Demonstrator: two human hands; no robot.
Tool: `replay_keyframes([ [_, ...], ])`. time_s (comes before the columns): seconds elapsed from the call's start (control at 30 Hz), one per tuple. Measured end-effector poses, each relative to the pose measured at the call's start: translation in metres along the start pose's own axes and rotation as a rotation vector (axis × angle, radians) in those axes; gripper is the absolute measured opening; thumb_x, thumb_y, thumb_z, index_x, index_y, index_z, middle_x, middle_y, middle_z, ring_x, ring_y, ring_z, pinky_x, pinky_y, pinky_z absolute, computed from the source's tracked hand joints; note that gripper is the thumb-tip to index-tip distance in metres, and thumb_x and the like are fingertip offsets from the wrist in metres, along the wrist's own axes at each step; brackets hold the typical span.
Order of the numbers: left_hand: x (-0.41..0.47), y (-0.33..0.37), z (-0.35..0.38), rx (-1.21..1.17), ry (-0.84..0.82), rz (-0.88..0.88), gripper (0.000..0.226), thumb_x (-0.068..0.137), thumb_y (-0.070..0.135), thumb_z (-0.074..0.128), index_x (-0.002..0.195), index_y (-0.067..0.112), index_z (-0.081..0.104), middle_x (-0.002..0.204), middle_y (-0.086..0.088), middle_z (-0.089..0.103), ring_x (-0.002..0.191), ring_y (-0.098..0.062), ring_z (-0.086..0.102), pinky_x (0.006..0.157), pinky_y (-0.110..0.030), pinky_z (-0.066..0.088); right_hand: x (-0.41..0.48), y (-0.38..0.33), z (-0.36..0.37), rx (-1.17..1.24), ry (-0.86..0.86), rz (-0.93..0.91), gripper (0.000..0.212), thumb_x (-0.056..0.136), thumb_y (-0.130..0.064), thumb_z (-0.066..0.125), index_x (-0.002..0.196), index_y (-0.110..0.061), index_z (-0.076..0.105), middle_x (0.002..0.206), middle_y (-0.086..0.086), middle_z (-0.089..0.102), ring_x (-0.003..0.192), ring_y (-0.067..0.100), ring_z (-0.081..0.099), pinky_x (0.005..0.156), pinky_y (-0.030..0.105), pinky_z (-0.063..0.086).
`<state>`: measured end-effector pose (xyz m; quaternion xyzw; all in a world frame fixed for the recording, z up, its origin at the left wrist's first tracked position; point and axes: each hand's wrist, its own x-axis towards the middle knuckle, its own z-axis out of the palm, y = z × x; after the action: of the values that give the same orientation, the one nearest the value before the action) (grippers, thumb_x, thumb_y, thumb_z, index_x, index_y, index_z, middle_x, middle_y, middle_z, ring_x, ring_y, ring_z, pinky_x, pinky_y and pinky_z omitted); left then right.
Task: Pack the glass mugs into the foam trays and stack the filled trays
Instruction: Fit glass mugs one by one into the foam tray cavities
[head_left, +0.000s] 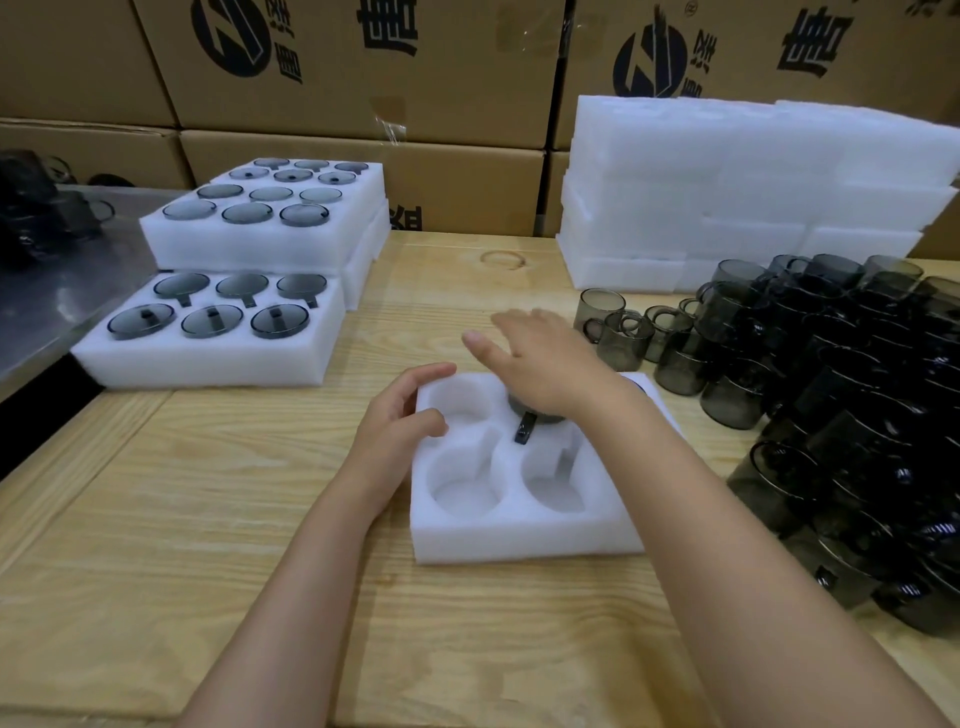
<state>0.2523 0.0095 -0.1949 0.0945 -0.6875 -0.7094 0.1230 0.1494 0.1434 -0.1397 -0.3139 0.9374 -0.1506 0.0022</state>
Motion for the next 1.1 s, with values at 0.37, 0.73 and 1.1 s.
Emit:
replay_keyframes([
  [0.37, 0.002, -0.004, 0.001, -0.077, 0.018, 0.014, 0.061, 0.056, 0.007, 0.053, 0.114, 0.023, 0.06, 0.114, -0.006, 0.063, 0.099, -0.021, 0.061, 0.081, -0.037, 0.05, 0.003, 0.004, 0.027, -0.099, -0.089, 0.04, 0.062, 0.093, -0.064, 0.017, 0.127, -0.024, 0.051, 0.119, 0.0, 0.06, 0.114, 0.024, 0.047, 0.084, 0.037, 0.025],
  [0.73, 0.004, -0.005, -0.001, -0.103, 0.042, 0.0, 0.063, 0.052, 0.004, 0.053, 0.111, 0.024, 0.063, 0.111, 0.004, 0.067, 0.101, -0.019, 0.063, 0.082, -0.034, 0.052, 0.028, 0.058, -0.023, 0.004, 0.335, 0.425, 0.031, 0.09, -0.037, 0.042, 0.094, -0.008, 0.054, 0.104, 0.012, 0.059, 0.106, 0.037, 0.051, 0.081, 0.039, 0.042],
  [1.1, 0.003, -0.005, -0.002, -0.089, 0.04, 0.013, 0.064, 0.051, 0.004, 0.051, 0.112, 0.019, 0.064, 0.108, 0.003, 0.068, 0.1, -0.02, 0.063, 0.084, -0.04, 0.051, 0.03, 0.079, -0.011, -0.035, 0.117, 0.518, 0.009, 0.089, -0.011, 0.051, 0.083, -0.005, 0.049, 0.09, 0.013, 0.049, 0.08, 0.029, 0.046, 0.062, 0.03, 0.035],
])
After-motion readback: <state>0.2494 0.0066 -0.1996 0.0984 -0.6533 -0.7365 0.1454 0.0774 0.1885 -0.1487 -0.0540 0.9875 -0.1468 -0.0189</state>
